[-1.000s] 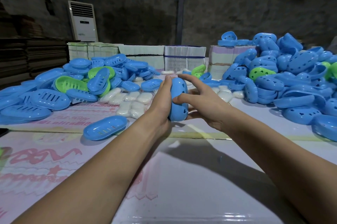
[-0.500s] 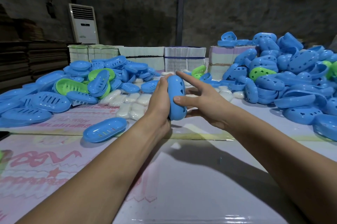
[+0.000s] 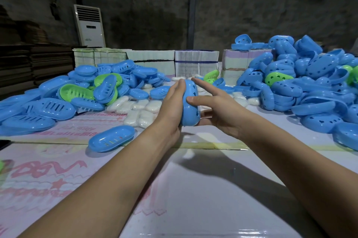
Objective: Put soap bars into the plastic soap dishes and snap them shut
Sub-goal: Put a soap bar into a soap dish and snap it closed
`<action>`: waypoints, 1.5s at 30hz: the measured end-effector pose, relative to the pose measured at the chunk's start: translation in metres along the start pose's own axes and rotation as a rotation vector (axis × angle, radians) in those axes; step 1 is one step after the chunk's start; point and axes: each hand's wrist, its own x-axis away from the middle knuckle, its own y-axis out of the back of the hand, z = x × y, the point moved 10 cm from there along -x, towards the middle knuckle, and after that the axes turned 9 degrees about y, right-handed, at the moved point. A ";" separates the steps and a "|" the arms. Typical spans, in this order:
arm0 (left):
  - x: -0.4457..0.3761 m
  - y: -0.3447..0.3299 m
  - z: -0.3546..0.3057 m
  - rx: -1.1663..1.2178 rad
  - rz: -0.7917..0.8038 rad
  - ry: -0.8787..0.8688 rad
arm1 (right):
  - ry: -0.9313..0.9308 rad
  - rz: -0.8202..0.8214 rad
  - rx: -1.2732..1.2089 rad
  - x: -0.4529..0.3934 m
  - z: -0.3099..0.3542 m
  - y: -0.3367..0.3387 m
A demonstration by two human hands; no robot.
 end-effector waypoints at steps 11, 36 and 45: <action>-0.008 0.000 0.011 0.012 0.006 0.046 | -0.019 -0.061 0.275 0.004 0.007 0.003; -0.004 0.005 0.010 0.001 -0.023 0.099 | 0.055 -0.119 0.177 0.004 0.007 -0.001; -0.002 0.004 0.005 0.005 -0.001 0.061 | 0.102 -0.084 0.160 0.004 0.014 -0.001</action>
